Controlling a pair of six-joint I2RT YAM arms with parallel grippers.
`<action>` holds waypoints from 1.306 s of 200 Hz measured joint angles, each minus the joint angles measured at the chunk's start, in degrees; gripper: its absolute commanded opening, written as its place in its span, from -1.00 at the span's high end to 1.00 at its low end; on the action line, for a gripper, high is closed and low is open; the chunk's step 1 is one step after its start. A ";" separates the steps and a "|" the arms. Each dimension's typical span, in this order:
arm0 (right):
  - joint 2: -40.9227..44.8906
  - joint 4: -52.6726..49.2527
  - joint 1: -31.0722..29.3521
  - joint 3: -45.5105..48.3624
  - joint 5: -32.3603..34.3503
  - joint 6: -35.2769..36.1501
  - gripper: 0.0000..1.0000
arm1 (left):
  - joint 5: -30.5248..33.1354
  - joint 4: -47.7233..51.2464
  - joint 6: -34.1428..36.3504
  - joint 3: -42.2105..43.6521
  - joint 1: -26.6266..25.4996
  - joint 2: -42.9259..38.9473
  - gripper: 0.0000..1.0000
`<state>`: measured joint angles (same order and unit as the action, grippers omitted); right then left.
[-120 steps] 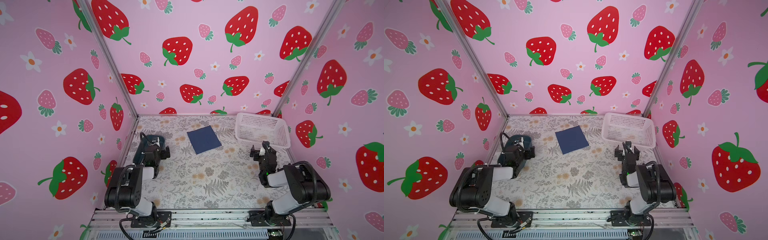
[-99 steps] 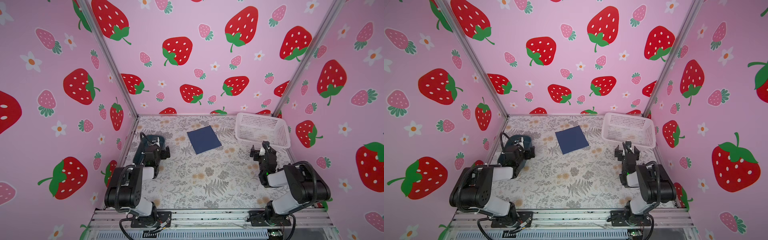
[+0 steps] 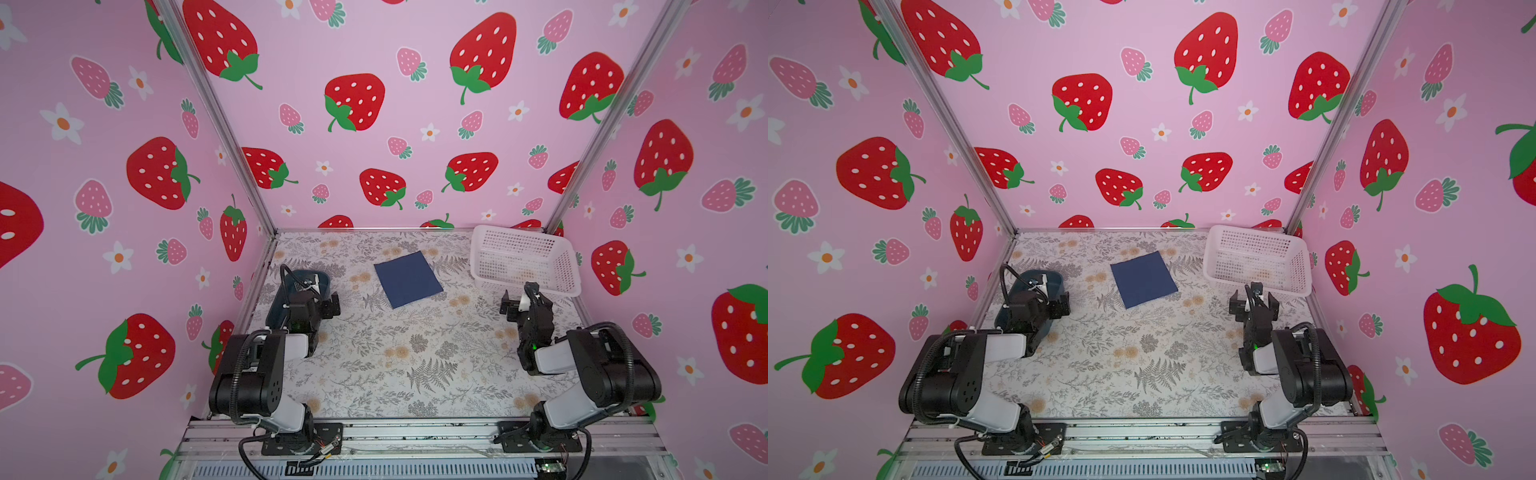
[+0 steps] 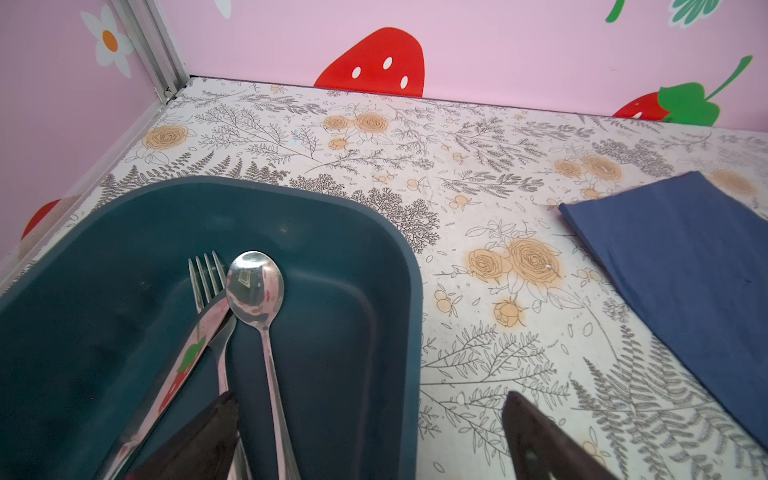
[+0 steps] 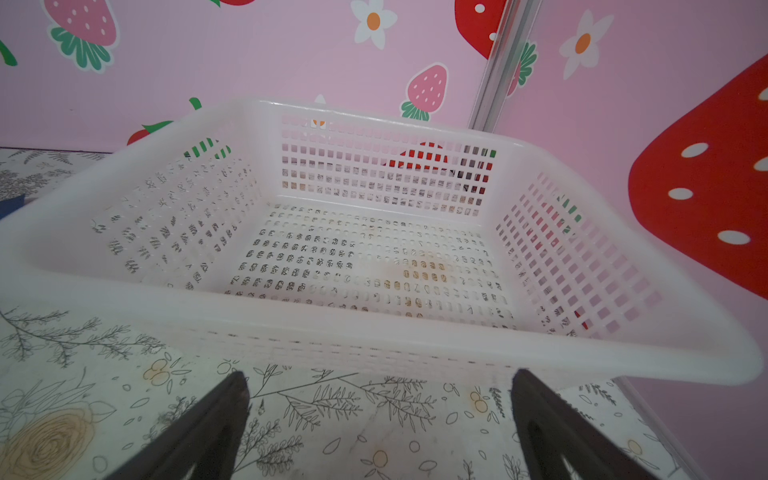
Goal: Place the utensils on the paper napkin and roll it up
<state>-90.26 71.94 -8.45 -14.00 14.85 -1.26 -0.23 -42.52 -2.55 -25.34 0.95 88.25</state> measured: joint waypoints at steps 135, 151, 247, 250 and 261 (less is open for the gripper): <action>0.83 1.49 -0.31 0.72 -2.64 1.38 -0.99 | -0.31 -1.92 1.77 0.92 -1.03 -0.02 -0.99; 2.05 0.90 -0.39 0.72 -2.89 1.53 -0.99 | -0.37 -2.71 2.01 1.88 -1.05 -0.52 -0.99; 26.40 -27.80 -0.44 -7.32 -8.83 -8.52 -0.99 | -6.64 23.52 -6.16 -14.73 -1.07 -14.80 -0.95; 26.56 -28.63 -0.44 -7.67 -9.60 -9.38 -0.99 | -7.96 24.17 -6.60 -15.58 -1.07 -14.60 -0.93; 26.29 -31.74 -0.42 -9.60 -13.99 -12.68 -0.99 | -12.00 26.25 -8.37 -18.64 -1.07 -12.94 -0.87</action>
<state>-63.96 40.21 -8.86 -23.59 0.86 -13.93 -12.23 -16.27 -10.92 -43.99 -0.12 75.31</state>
